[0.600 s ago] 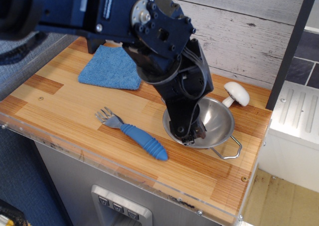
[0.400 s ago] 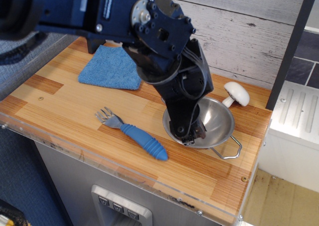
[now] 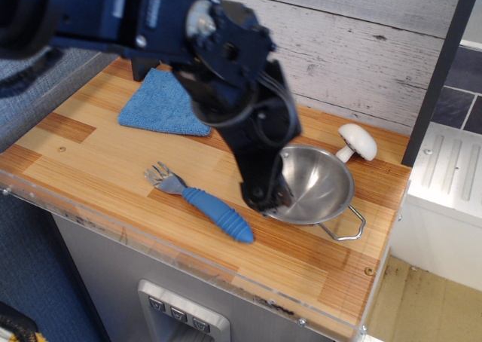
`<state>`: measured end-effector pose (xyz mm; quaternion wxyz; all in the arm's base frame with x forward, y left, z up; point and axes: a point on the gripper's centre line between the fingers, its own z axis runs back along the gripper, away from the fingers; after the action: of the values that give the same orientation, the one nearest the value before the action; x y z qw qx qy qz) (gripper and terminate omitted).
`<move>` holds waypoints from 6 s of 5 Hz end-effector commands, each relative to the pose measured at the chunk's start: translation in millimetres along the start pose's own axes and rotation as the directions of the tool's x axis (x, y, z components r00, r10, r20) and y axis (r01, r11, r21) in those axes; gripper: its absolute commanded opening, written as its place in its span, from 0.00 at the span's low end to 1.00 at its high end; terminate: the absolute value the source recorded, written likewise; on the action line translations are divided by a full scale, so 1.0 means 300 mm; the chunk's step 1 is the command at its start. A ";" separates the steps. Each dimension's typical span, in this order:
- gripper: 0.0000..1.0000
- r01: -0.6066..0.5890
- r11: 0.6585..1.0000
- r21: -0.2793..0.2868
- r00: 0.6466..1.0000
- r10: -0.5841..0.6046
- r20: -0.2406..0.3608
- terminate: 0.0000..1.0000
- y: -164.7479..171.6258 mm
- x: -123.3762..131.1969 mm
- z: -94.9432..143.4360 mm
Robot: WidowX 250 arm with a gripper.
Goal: Slide towel straight to front table edge
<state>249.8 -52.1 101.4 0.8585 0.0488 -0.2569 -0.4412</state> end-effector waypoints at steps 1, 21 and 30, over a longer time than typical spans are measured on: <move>1.00 -0.075 0.994 0.084 0.997 0.077 -0.016 0.00 0.158 -0.008 0.013; 1.00 -0.432 0.900 0.054 0.785 0.405 -0.468 0.00 0.395 -0.546 -0.147; 1.00 -0.356 0.900 0.251 0.806 0.431 -0.405 0.00 0.385 -0.535 0.178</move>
<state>237.5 149.5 108.4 0.9626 0.1532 -0.0785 -0.2091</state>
